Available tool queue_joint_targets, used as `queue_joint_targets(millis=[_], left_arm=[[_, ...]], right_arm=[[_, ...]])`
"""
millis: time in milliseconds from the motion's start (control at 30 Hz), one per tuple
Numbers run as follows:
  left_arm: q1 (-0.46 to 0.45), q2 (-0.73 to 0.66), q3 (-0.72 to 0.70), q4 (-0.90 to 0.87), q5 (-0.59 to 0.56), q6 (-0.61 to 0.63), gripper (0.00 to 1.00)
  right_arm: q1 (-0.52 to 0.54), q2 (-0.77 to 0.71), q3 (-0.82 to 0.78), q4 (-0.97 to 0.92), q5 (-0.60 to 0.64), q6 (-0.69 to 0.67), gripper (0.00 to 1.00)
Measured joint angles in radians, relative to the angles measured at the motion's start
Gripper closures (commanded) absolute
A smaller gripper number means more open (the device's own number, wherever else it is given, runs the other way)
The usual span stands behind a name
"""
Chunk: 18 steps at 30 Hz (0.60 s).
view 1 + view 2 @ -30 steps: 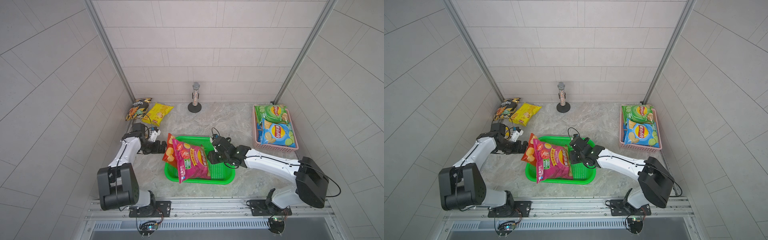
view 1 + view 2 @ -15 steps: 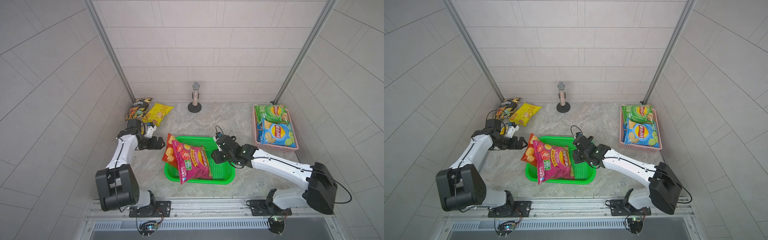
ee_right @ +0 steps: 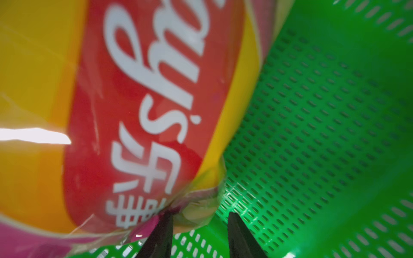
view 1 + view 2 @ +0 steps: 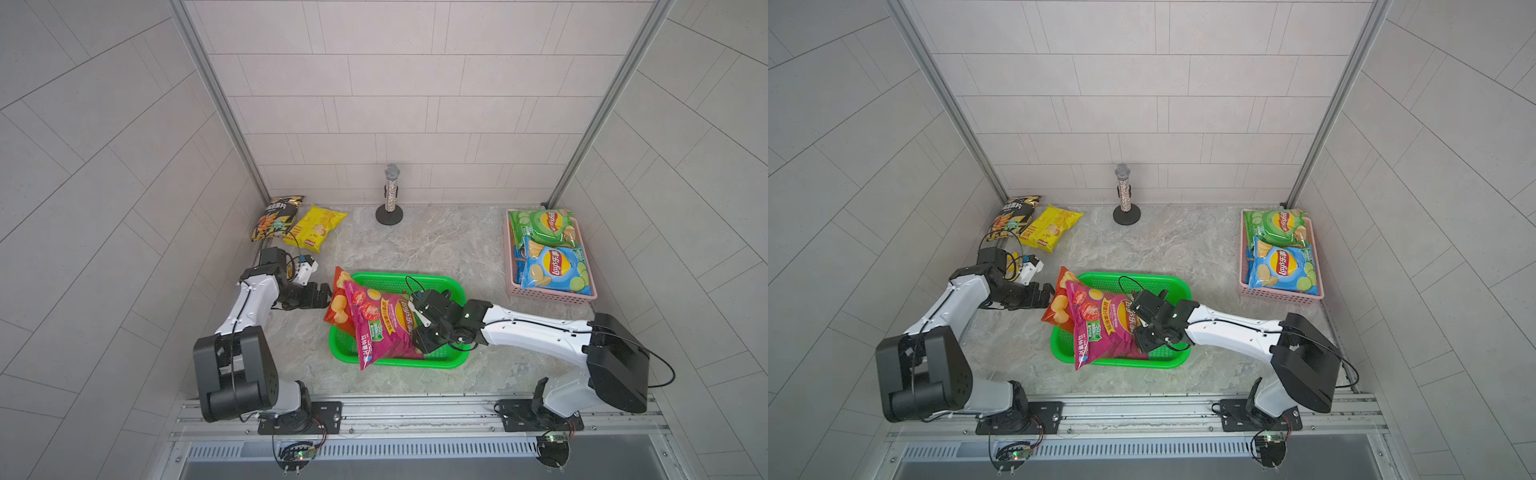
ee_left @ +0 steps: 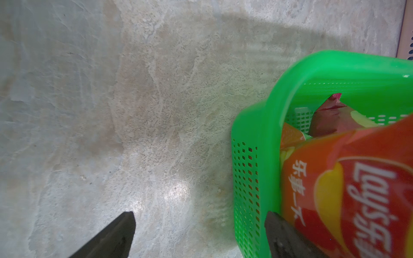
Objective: Put the potato chips into the basket
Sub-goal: Adjust the potato chip in the basket.
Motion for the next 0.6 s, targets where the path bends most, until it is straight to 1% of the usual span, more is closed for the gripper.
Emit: queue_joint_targets(millis=[300,433,600], left_arm=[[-0.009,0.000,-0.010,0.021,0.018,-0.001,0.03],[-0.011,-0.002,-0.012,0.029,0.018,-0.002,0.03],[-0.011,-0.003,-0.016,0.034,0.022,-0.003,0.03]], right_arm=[[0.009,0.066,0.014,0.104,-0.113,0.016,0.53],[0.005,0.058,0.005,0.160,-0.156,0.032,0.51],[-0.027,0.022,-0.040,0.233,-0.201,0.058,0.50]])
